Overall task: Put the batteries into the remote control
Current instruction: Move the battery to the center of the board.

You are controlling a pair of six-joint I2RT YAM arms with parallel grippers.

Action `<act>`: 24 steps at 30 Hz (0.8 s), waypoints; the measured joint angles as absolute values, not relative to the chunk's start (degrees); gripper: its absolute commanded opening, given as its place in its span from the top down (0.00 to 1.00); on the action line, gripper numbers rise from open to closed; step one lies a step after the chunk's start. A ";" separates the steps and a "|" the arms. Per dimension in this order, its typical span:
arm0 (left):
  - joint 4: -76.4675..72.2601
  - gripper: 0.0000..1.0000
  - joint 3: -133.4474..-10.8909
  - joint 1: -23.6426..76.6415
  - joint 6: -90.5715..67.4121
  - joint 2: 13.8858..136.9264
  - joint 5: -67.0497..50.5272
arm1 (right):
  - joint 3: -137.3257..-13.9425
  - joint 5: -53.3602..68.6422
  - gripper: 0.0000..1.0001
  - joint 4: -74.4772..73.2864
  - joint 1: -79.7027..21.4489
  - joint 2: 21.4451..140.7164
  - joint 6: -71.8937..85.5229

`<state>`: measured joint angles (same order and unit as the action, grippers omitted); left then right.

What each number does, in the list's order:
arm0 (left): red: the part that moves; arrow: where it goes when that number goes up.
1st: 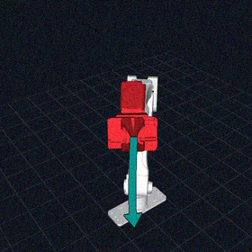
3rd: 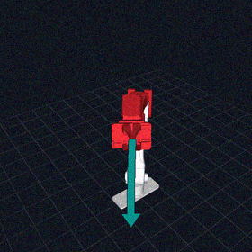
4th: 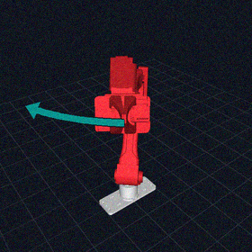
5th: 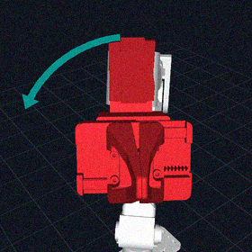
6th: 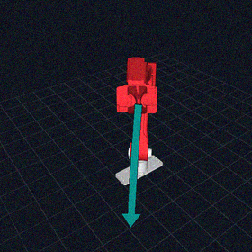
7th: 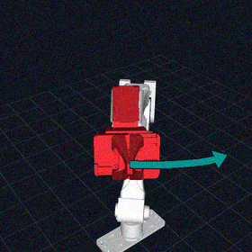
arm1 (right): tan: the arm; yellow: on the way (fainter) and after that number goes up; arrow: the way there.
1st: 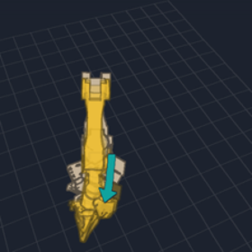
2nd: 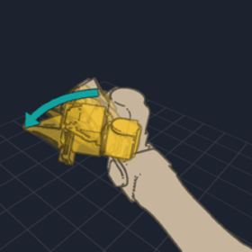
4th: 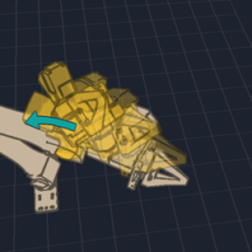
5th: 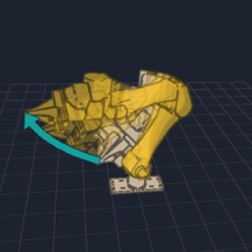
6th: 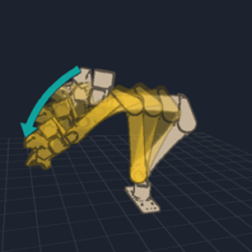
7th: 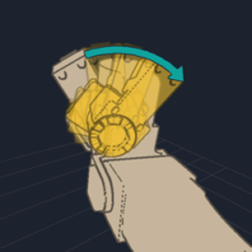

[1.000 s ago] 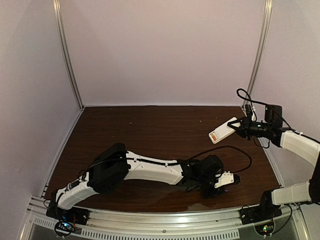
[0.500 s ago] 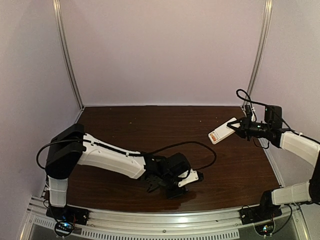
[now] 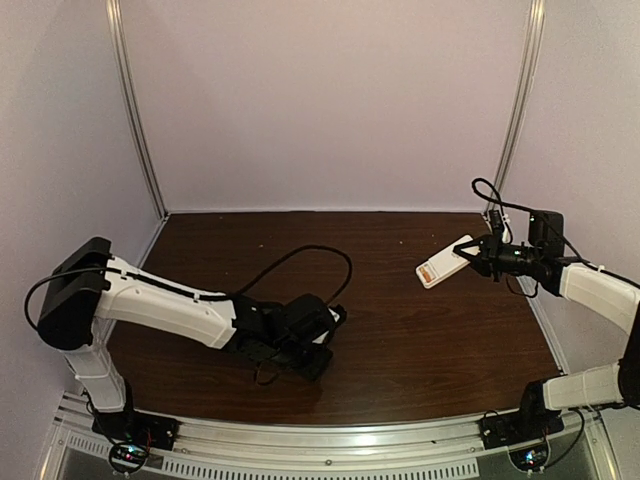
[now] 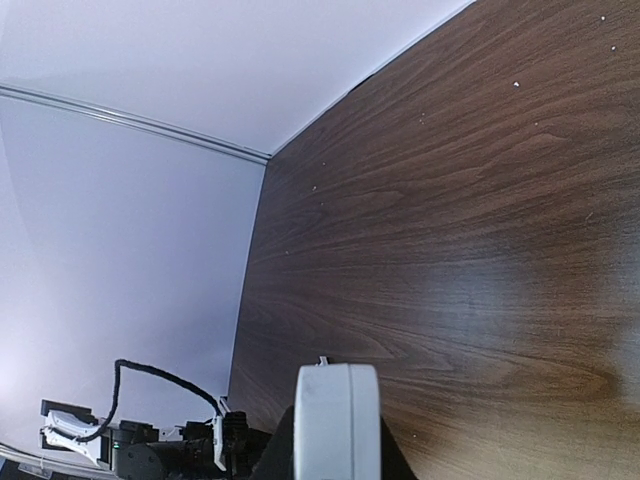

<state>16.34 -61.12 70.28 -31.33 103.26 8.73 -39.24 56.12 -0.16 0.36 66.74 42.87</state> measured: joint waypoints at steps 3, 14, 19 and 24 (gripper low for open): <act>16.45 1.00 -61.08 70.28 -38.92 99.94 12.91 | -39.22 56.14 1.00 -0.16 0.34 66.74 42.87; 31.81 1.00 -66.15 62.30 -72.97 96.71 28.67 | -39.22 56.16 1.00 -0.10 0.34 65.91 42.92; 33.85 1.00 -64.90 58.72 -82.70 95.81 28.69 | -39.24 56.16 1.00 -0.10 0.34 65.89 42.92; 35.83 1.00 -63.68 57.19 -91.05 96.09 27.03 | -39.22 56.16 1.00 -0.10 0.34 65.89 42.92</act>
